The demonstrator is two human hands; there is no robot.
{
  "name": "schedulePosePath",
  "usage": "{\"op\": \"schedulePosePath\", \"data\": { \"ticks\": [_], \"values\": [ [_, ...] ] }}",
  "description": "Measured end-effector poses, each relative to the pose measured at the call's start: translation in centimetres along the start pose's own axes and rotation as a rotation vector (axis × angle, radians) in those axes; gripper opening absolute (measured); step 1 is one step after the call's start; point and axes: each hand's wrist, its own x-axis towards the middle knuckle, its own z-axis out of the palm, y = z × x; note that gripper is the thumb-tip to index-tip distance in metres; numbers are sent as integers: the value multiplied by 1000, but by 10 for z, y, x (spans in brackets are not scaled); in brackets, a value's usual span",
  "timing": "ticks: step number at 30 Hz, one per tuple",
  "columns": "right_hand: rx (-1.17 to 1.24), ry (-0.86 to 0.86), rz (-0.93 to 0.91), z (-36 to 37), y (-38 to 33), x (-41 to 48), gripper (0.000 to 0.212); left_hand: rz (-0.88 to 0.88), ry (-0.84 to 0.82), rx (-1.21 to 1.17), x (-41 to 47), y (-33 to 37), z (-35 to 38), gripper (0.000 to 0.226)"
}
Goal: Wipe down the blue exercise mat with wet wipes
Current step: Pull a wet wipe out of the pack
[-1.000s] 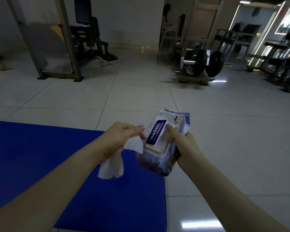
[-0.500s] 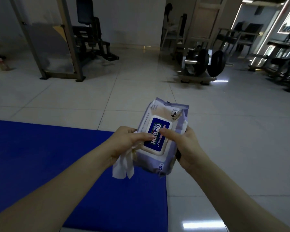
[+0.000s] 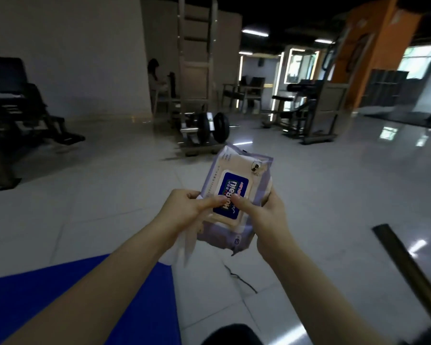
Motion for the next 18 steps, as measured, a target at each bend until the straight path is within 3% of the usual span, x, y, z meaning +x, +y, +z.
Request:
{"op": "schedulePosePath", "data": {
  "ticks": [5,8,14,18],
  "values": [
    [-68,294,125,-105,44,1,53,-166,-100,-5,45,-21,109,47],
    [-141,486,346,-165,106,-10,59,-412,-158,-156,63,-49,175,17],
    [-268,541,751,-243,227,-45,62,-696,-218,-240,60,-132,264,5],
    [-279,496,942,-276,287,-64,59,-665,-256,-180,71,-159,275,15]
  ]
}}
